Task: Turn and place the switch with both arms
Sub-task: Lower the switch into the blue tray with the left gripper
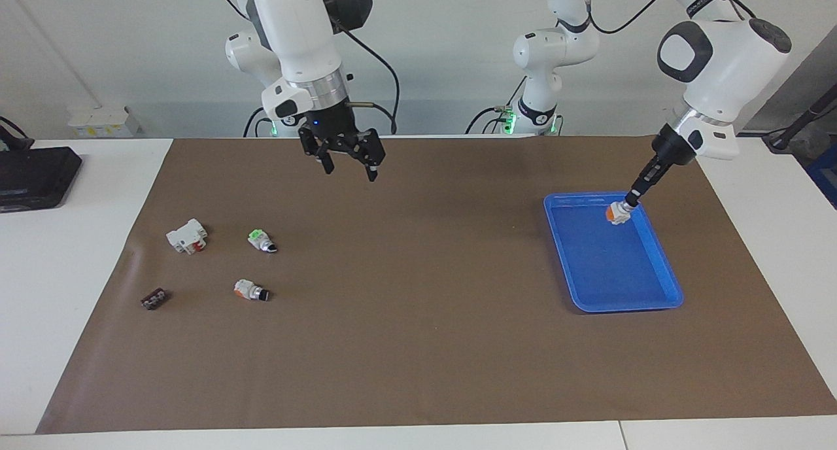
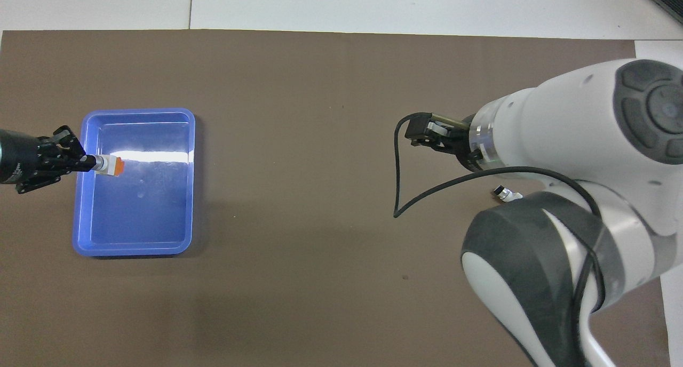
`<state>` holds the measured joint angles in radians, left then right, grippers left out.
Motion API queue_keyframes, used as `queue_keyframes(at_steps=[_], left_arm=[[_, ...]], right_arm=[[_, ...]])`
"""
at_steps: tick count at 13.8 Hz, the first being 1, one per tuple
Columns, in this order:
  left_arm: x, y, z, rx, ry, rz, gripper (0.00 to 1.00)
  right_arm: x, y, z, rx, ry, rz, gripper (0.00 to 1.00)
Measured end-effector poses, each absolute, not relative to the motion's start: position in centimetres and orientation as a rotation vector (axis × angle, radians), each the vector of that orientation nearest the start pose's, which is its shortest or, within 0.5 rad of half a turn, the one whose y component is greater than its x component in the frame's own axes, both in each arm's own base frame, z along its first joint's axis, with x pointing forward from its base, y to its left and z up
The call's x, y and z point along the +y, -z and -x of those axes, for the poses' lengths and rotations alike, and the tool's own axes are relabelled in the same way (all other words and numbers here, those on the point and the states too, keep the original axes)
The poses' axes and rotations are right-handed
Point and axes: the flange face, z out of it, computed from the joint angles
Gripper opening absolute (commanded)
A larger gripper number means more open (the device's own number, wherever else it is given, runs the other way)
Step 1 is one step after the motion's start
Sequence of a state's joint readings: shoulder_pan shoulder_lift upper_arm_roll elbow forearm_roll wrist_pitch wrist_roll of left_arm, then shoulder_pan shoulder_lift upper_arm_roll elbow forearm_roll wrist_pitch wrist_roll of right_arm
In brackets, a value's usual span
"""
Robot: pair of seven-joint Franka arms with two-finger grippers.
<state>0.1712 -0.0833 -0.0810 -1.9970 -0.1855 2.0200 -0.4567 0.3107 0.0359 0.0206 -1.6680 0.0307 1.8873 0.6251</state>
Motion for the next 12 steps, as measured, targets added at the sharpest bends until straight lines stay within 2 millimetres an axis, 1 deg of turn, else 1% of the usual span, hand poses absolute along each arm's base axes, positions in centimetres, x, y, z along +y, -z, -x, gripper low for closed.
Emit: queue_keyframes(at_steps=[1, 3, 4, 5, 6, 8, 10, 12], left_arm=[[4.8, -49.7, -54.5, -0.97, 0.133, 3.161, 0.0], [6.1, -47.8, -55.1, -0.884, 0.129, 3.174, 0.0], [6.4, -46.7, -55.3, -0.841, 0.127, 3.176, 0.0], [6.7, -45.6, -55.4, -0.808, 0.125, 3.172, 0.0], [7.0, -44.4, -55.4, -0.779, 0.129, 3.169, 0.0], [7.8, -42.2, -54.8, -0.766, 0.139, 3.164, 0.0], [8.5, -40.9, -54.2, -0.766, 0.131, 3.16, 0.0], [8.6, -40.3, -53.8, -0.714, 0.116, 3.16, 0.0]], right_arm=[[16.7, -58.8, -56.7, 0.361, 0.254, 3.029, 1.0], [11.3, -59.2, -57.9, 0.232, 0.284, 3.069, 1.0], [9.0, -59.4, -58.2, 0.209, 0.293, 3.088, 1.0], [7.4, -59.7, -58.1, 0.206, 0.283, 3.113, 1.0], [6.3, -60.1, -57.9, 0.219, 0.249, 3.134, 1.0], [4.8, -61.0, -57.1, 0.24, 0.168, 3.153, 1.0], [2.5, -61.1, -56.6, 0.204, 0.106, 3.168, 1.0], [0.1, -60.7, -56.2, 0.19, 0.031, 3.177, 1.0]])
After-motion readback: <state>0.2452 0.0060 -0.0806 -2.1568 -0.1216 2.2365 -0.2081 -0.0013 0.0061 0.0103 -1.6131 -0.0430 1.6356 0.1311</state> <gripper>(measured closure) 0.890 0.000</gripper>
